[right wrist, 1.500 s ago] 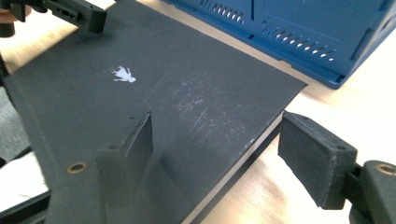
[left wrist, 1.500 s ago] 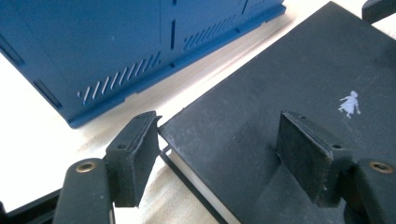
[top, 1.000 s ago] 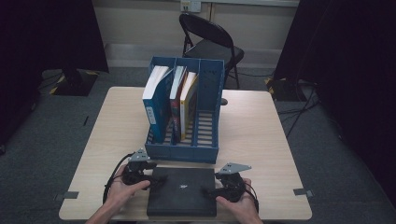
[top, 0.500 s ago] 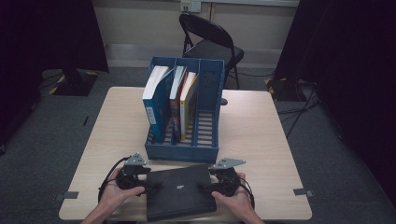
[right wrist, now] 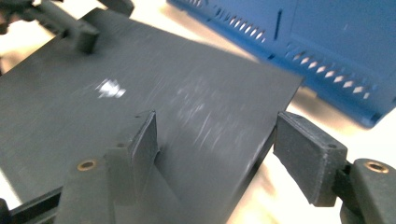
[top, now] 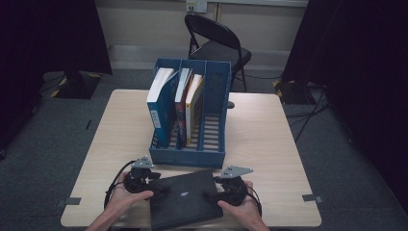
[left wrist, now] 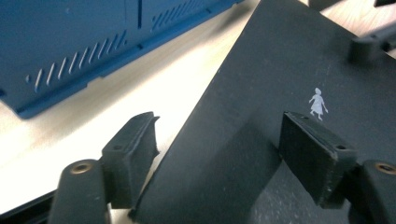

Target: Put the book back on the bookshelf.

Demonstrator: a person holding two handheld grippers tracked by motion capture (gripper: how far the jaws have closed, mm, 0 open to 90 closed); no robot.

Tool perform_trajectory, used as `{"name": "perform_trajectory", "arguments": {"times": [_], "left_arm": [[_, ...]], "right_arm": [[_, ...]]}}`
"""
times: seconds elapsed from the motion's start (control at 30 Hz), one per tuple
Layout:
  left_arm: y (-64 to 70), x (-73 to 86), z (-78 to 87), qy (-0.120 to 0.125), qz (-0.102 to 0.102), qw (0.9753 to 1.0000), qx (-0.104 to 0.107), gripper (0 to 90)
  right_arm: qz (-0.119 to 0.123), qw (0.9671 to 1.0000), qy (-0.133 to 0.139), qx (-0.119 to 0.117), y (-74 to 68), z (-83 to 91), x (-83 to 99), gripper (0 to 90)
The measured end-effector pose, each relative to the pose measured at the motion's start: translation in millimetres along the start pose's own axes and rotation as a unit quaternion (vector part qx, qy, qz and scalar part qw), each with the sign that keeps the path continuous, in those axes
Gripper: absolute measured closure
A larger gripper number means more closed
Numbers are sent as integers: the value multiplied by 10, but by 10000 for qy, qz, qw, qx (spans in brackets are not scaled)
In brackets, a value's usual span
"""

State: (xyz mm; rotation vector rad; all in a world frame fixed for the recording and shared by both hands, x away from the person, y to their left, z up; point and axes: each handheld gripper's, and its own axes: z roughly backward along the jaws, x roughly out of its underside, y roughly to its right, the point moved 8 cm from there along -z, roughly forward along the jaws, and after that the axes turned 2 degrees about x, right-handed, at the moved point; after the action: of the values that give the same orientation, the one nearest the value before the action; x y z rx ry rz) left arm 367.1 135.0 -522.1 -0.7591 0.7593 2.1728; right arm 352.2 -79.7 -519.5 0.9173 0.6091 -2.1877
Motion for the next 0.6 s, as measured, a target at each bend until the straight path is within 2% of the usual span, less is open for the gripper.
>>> {"name": "perform_trajectory", "arguments": {"times": [0.03, 0.07, 0.13, 0.23, 0.3, 0.37, 0.5, 0.6], "left_arm": [[6, -4, -4, -1, -25, 10000, -32, 286], [28, -10, -16, 4, -50, 10000, 58, 292], [38, -19, -29, 34, -76, 10000, 14, 314], [42, -42, -54, 85, -37, 9999, 51, 333], [43, -52, -68, 110, -7, 9999, 73, 342], [41, -57, -79, 126, -9, 9999, 88, 341], [51, -73, -100, 167, -11, 9999, 36, 333], [68, -81, -98, 209, -135, 9997, -27, 345]], "right_arm": [[-8, 10000, -41, -34, -27, 33, 33, 302], [8, 10000, -40, -44, -41, 52, 49, 303], [-35, 9999, -24, -103, -82, 106, 91, 302], [-22, 9999, -40, -142, -149, 176, 166, 299], [-14, 9999, -72, -123, -177, 199, 226, 290], [-120, 9999, -12, -87, -194, 225, 264, 285], [-114, 9998, -2, -157, -251, 265, 317, 281], [-102, 9998, -42, -170, -279, 293, 359, 278]]}}
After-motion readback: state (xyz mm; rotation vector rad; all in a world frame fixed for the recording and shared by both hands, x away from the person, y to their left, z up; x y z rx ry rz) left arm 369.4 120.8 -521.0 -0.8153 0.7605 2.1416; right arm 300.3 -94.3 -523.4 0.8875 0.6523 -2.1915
